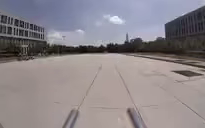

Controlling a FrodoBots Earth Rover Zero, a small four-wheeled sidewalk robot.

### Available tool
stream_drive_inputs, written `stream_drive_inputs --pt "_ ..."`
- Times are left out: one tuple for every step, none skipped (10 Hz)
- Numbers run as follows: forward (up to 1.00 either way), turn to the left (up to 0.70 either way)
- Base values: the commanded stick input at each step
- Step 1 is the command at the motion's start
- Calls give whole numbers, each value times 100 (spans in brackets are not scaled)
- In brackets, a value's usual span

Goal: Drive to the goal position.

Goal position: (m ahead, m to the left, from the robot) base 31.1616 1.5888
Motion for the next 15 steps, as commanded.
stream_drive_inputs --pt "70 -1" --pt "70 -1" --pt "70 -1" --pt "70 -1" --pt "70 -1" --pt "70 -2" --pt "70 -2" --pt "70 -2" --pt "70 -2" --pt "70 0" --pt "70 0" --pt "70 0" --pt "70 0" --pt "70 0" --pt "70 0"
